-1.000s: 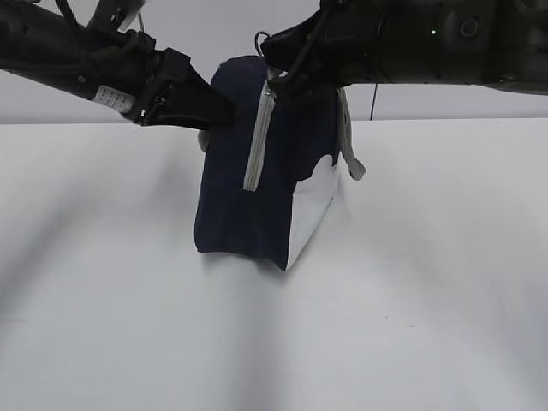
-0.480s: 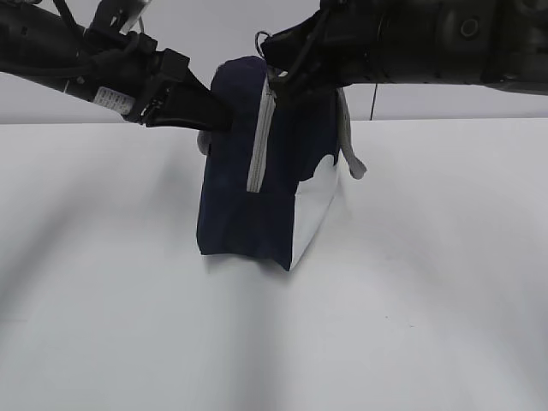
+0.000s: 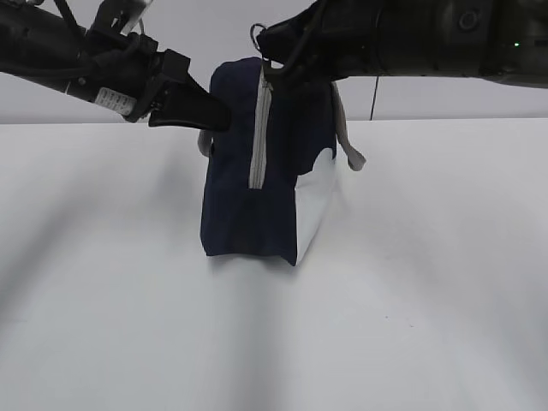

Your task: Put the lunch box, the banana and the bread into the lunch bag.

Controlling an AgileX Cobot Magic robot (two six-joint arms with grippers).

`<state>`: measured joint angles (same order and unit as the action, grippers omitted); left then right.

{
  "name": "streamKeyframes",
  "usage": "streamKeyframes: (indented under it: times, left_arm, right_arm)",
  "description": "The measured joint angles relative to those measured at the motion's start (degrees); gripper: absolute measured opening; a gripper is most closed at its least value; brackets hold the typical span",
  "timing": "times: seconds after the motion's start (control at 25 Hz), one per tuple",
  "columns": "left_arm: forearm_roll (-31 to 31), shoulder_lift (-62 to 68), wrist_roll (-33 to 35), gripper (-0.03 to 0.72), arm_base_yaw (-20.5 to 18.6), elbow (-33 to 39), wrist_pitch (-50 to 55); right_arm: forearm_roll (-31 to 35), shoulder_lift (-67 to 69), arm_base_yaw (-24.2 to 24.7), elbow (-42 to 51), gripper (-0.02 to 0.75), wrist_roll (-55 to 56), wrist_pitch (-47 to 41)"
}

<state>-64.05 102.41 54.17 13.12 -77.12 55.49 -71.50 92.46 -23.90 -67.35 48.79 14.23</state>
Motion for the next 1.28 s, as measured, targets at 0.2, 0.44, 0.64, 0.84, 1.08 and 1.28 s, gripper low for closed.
streamKeyframes:
  times: [0.2, 0.44, 0.64, 0.84, 1.08, 1.28]
  left_arm:
    - [-0.43, 0.17, 0.0, 0.003, 0.0, -0.05, 0.07]
    - [-0.04, 0.17, 0.05, 0.003, 0.0, -0.05, 0.67]
    - [0.96, 0.17, 0.05, 0.003, 0.0, -0.05, 1.79]
    - [4.29, 0.17, -1.35, 0.003, 0.0, -0.05, 3.12]
    - [5.6, 0.17, -1.99, 0.002, 0.0, -0.1, 3.86]
    - [7.81, 0.17, -2.38, 0.002, 0.0, -0.15, 5.02]
  right_arm:
    - [-0.1, 0.02, 0.0, -1.69, -0.016, 0.0, 0.09]
    - [-0.22, 0.02, 0.0, -1.8, -0.016, 0.0, 0.09]
    - [0.86, 1.11, 0.0, -2.03, -0.016, 0.0, -0.1]
    - [1.61, 2.8, 0.0, -4.2, -0.016, 1.04, -0.1]
    - [1.69, 3.74, 0.0, -5.69, -0.016, 2.07, -0.37]
    - [1.69, 5.79, 1.56, -7.2, -0.016, 5.15, 0.54]
